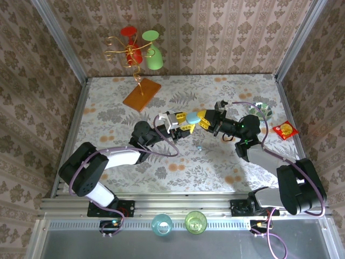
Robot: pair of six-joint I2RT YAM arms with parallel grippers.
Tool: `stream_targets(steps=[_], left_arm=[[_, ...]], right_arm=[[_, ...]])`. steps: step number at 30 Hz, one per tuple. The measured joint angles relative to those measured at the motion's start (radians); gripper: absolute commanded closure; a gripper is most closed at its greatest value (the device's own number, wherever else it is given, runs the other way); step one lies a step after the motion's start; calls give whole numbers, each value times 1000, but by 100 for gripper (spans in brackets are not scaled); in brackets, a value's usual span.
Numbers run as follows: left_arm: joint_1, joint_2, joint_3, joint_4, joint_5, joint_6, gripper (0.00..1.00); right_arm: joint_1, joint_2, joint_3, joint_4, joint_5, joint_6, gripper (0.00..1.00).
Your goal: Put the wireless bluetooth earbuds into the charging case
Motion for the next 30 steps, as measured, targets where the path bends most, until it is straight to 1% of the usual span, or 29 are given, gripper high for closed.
stream_targets(steps=[4,7,11,14,17,18,19,21,24,25,28,30], left_arm=[[1,4,6,0,6,-8,54],[1,6,13,0,11,-14,54],[2,6,14,0,14,-23,62],[5,6,14,0,19,-28,70],[5,7,14,1,21,-29,75],[5,7,14,1,21,-29,76],[5,7,14,1,21,-29,76],[5,7,14,1,21,-29,76],[5,8,14,2,31,-29,77],[5,8,14,2,36,-29,77],[12,8,11,3,47,-31,77],[27,6,-5,6,57,-39,77]], right_arm=[[0,5,0,1,-3,0,87],[2,6,0,1,-6,0,87],[2,7,1,2,-6,0,87],[2,8,4,2,-6,0,87],[2,8,5,1,-6,0,86],[2,8,5,1,-6,-1,83],[2,8,5,1,-6,-1,76],[2,7,5,-5,-6,-4,60],[2,-8,10,-58,-6,-45,44],[2,-20,13,-92,-6,-68,40],[-4,-90,35,-258,-5,-187,29],[-7,-159,85,-459,8,-334,22]])
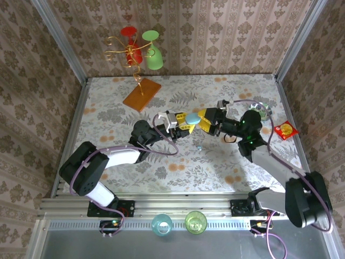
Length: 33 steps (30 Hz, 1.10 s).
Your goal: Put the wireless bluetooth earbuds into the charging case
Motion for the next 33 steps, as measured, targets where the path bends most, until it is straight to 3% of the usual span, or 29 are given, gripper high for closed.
stream_targets(steps=[6,12,17,24,33], left_arm=[[65,-35,-93,0,82,-28,77],[97,-92,-143,0,167,-61,77],[96,-113,-143,2,230,-91,77],[96,-114,-144,2,274,-117,77],[95,-114,-144,2,283,-132,79]], right_arm=[[22,-121,204,-476,65,-496,13],[123,-132,335,-791,147,-969,11],[223,-105,382,-936,239,-1287,10],[277,-2,425,-1031,309,-1508,10],[282,36,435,-1043,379,-1573,10]])
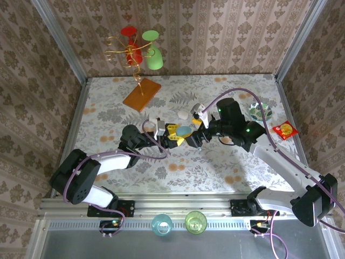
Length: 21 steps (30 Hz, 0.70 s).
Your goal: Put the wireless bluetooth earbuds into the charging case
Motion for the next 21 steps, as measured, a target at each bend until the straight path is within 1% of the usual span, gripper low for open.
stream_targets(steps=[9,17,21], left_arm=[[0,0,0,-1,-2,-3,79],[0,0,0,-10,-7,-4,80],[-3,0,0,-7,14,-4,80]], right_arm=[[-5,0,0,9,23,11,11],[-39,-11,0,67,5,63,12],[-53,-11,0,80,23,79,13]])
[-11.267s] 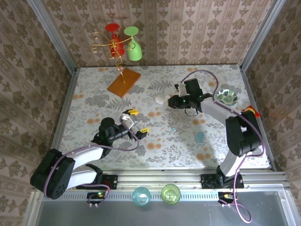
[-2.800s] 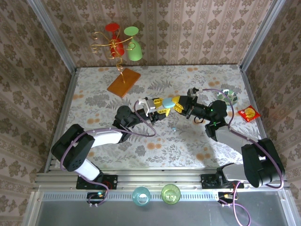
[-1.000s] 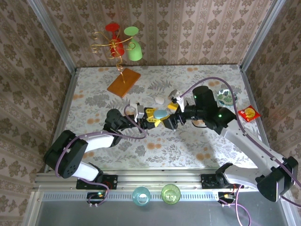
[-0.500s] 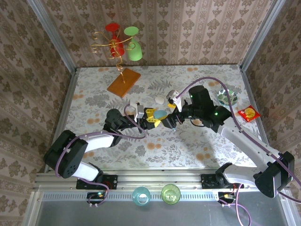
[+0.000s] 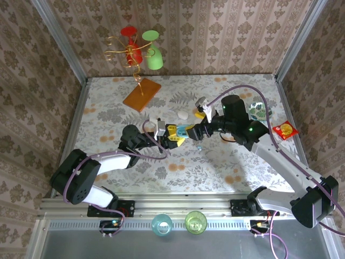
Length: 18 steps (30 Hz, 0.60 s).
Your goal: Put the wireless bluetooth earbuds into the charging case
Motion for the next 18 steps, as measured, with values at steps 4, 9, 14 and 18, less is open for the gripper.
stream_targets(steps=[4,9,14,18], left_arm=[[-4,0,0,0,9,0,80],[-4,0,0,0,11,0,80],[-4,0,0,0,15,0,80],[-4,0,0,3,10,0,80]], right_arm=[[-5,0,0,4,19,21,14],[-5,0,0,3,36,39,13],[-5,8,18,-22,52,71,15],[-5,39,59,-62,57,98,21]])
